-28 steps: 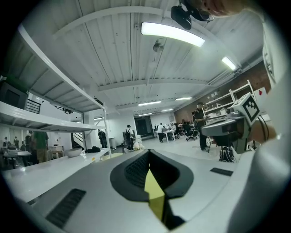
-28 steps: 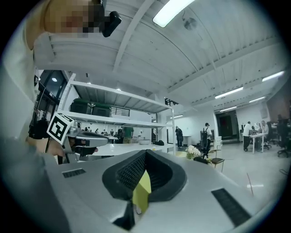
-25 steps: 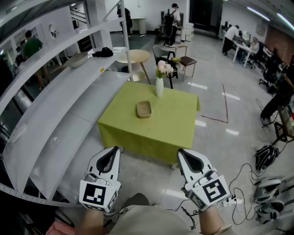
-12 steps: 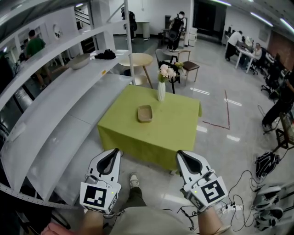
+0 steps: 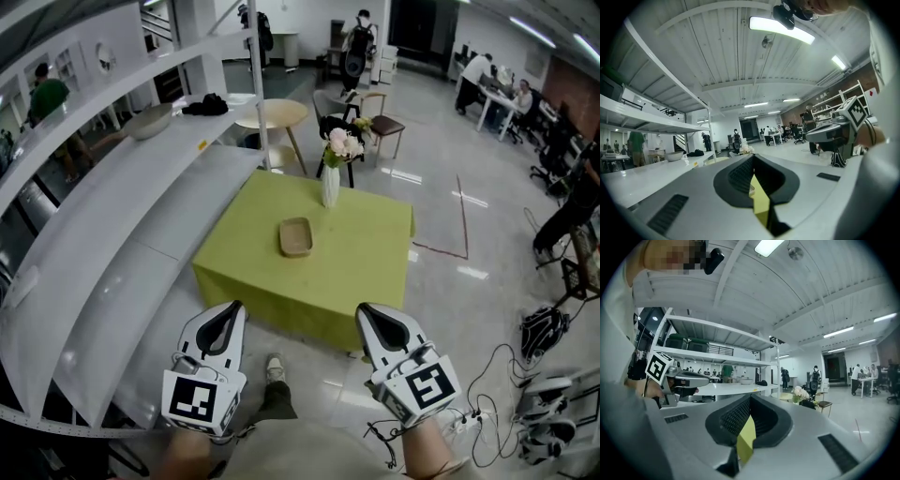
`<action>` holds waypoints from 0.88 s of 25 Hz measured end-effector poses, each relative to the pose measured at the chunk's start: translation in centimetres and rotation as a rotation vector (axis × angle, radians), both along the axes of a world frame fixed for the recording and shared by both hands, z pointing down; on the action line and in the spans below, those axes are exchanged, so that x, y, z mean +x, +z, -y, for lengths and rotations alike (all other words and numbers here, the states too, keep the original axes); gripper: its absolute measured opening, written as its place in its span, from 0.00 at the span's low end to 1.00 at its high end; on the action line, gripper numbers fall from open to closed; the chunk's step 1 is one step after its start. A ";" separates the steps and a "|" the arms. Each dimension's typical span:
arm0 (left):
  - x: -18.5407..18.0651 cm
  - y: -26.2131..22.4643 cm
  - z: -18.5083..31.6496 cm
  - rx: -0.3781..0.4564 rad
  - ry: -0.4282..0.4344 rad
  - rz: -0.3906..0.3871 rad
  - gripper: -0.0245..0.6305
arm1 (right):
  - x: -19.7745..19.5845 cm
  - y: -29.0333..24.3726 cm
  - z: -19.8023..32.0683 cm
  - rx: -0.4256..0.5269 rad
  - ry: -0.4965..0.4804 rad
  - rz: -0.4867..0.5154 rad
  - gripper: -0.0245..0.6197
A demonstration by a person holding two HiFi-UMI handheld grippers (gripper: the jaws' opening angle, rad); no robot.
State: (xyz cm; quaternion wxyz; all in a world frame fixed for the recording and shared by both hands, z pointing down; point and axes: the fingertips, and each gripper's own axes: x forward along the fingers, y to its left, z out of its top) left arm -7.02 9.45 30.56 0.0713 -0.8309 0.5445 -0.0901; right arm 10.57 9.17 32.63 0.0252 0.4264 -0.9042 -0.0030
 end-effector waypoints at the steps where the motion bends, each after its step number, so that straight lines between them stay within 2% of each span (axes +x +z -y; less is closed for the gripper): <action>1: -0.3 0.1 1.0 -0.006 0.004 -0.003 0.05 | -0.4 0.1 1.0 -0.008 0.002 -0.006 0.05; 10: -3.2 -0.7 12.5 -0.040 0.083 -0.038 0.05 | -4.4 -0.8 11.7 -0.037 0.069 -0.035 0.05; 22: -8.5 -0.5 26.9 -0.051 0.164 -0.034 0.05 | -10.0 -2.1 25.5 -0.057 0.152 -0.050 0.05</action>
